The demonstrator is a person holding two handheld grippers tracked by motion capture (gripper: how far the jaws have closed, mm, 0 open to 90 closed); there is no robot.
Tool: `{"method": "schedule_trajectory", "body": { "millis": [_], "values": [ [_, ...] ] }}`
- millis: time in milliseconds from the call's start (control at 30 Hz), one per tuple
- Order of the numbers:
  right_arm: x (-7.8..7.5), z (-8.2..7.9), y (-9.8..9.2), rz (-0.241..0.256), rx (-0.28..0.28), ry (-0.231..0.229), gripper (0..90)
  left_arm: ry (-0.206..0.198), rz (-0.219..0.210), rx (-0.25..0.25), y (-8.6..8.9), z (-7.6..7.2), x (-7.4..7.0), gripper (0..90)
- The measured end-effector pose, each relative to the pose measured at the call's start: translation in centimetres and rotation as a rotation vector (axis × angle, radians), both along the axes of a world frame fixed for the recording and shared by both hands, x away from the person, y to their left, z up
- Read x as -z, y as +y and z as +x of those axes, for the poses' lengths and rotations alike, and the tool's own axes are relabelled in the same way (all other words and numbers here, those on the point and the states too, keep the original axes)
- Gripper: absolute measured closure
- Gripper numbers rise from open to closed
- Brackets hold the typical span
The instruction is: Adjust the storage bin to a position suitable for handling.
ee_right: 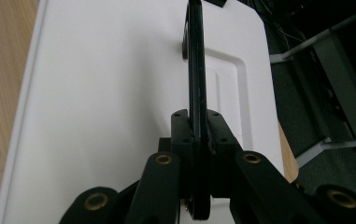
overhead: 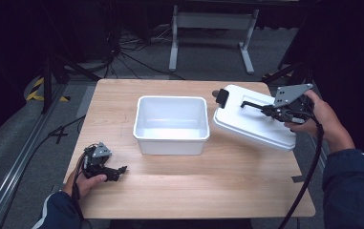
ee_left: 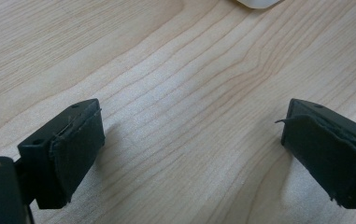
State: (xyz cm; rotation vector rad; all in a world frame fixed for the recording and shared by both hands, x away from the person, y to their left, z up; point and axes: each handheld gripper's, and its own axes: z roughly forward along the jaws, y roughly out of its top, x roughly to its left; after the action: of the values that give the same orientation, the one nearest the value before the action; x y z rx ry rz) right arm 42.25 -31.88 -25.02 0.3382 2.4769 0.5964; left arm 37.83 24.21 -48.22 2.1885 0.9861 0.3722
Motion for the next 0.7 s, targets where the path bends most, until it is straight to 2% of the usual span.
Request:
{"method": "schedule_trajectory", "body": {
  "millis": [367, 700],
  "values": [
    [2.4, 0.8, -1.2, 0.013, 0.041, 0.032, 84.4, 0.001, 0.0, 0.0, 0.0, 0.0, 0.0, 6.4],
    [5.1, 2.5, -2.0, 0.029, 0.092, 0.07, 84.4, 0.001, 0.0, 0.0, 0.0, 0.0, 0.0, 6.4]
  ]
}}
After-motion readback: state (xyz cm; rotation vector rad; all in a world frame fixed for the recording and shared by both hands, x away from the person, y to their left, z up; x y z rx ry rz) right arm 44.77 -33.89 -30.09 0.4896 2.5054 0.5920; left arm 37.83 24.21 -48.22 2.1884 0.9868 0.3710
